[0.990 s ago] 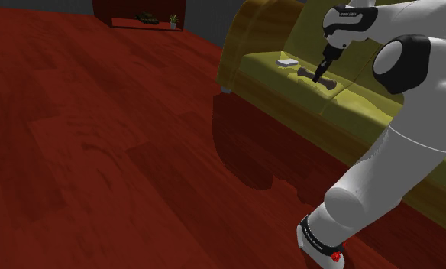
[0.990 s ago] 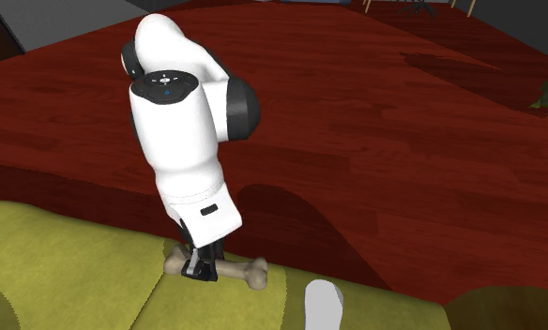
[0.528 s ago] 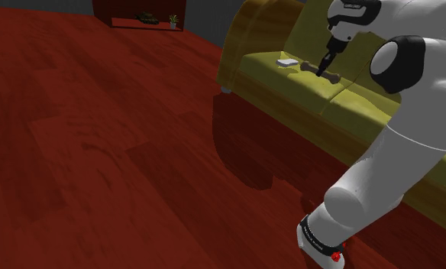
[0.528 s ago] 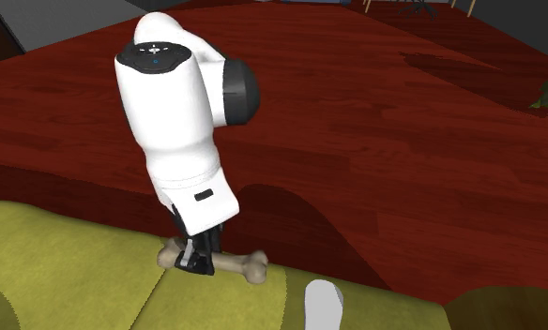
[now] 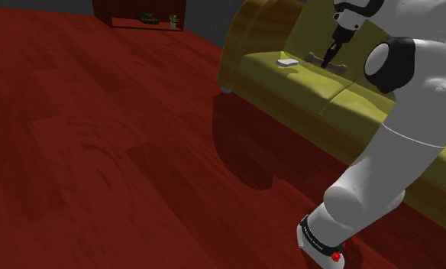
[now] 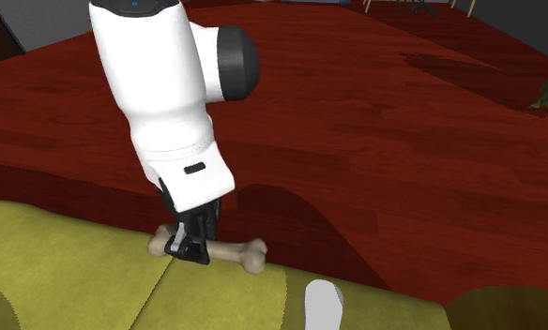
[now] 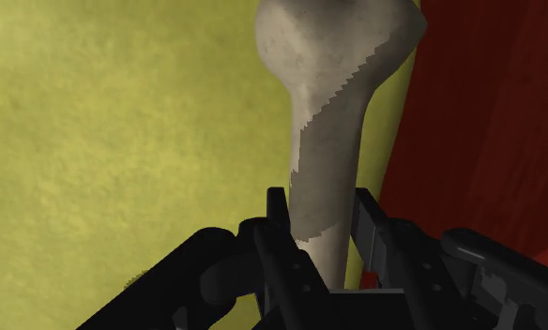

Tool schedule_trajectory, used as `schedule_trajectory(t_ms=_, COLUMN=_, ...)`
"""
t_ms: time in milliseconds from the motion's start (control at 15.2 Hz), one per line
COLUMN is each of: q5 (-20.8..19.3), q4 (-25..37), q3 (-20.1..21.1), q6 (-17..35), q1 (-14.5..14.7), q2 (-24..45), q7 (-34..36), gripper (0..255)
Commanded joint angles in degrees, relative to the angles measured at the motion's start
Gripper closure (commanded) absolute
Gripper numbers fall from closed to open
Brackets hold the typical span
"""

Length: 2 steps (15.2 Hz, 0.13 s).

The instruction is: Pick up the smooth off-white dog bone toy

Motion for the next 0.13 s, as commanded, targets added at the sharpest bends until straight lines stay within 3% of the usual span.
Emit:
schedule_trajectory(t_ms=0, q5=0.2, q4=1.3, q3=0.0, q6=-1.0, q1=-0.2, q2=0.4, q7=-0.1, gripper=255)
schedule_trajectory(t_ms=66, q5=0.2, q4=1.3, q3=0.0, q6=-1.0, q1=-0.2, q2=0.4, q7=-0.1, gripper=255)
